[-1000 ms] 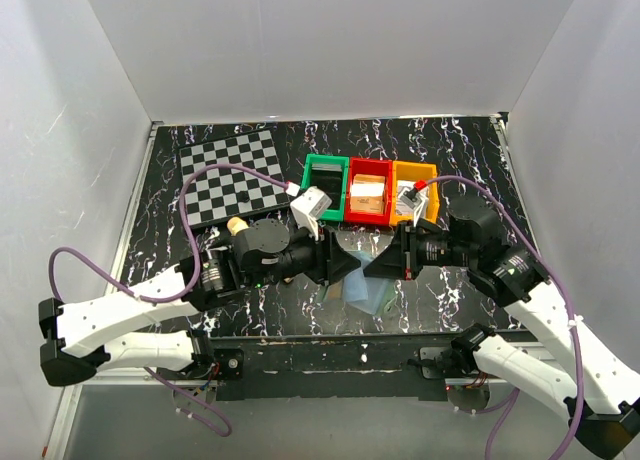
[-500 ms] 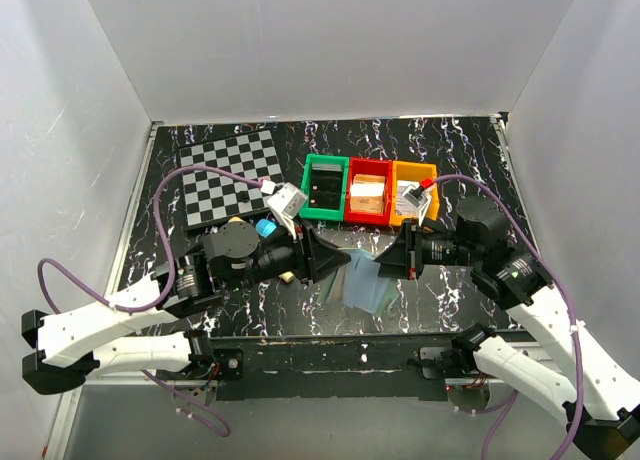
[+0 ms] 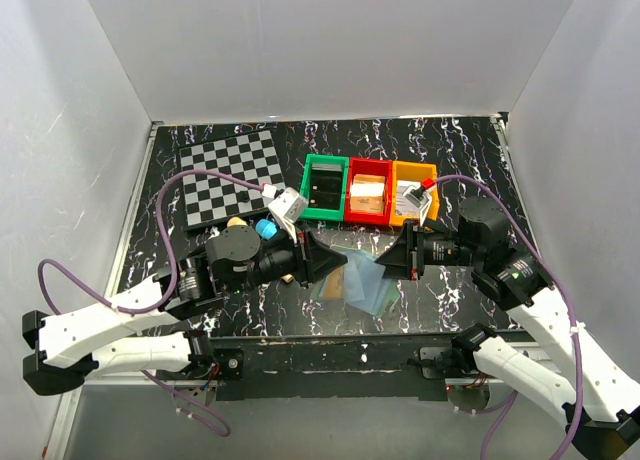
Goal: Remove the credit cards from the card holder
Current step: Open the card holder at the center of the board.
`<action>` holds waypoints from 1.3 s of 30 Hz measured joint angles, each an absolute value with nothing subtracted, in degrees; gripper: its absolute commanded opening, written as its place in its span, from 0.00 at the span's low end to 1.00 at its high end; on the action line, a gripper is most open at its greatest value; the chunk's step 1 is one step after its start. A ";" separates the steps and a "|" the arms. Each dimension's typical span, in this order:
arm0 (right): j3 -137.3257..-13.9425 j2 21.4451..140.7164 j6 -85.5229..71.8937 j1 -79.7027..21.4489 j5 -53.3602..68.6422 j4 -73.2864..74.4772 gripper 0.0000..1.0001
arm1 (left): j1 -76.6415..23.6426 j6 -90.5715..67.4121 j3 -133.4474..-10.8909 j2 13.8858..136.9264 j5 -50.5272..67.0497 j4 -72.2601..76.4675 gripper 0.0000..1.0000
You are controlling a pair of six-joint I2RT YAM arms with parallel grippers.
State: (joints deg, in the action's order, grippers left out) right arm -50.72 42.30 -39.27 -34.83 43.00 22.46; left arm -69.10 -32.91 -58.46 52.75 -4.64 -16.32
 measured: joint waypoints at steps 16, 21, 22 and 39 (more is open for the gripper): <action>-50.72 41.98 -39.31 -33.76 44.23 22.06 0.01 | -69.12 -31.73 -56.60 48.95 -4.78 -16.58 0.17; -50.72 41.98 -39.68 -33.74 44.40 22.06 0.01 | -69.12 -31.62 -56.58 48.82 -4.38 -16.49 0.02; -50.72 41.98 -39.75 -33.71 44.51 22.04 0.01 | -69.12 -31.55 -56.58 48.84 -4.25 -16.49 0.00; -53.25 43.11 -36.01 -32.88 41.41 29.50 0.56 | -69.12 -31.35 -56.73 50.89 -4.71 -18.09 0.00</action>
State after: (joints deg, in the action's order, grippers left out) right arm -53.25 43.11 -36.01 -32.88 41.41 29.50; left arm -69.12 -31.35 -56.73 50.89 -4.71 -18.09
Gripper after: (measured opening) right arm 0.509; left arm 0.033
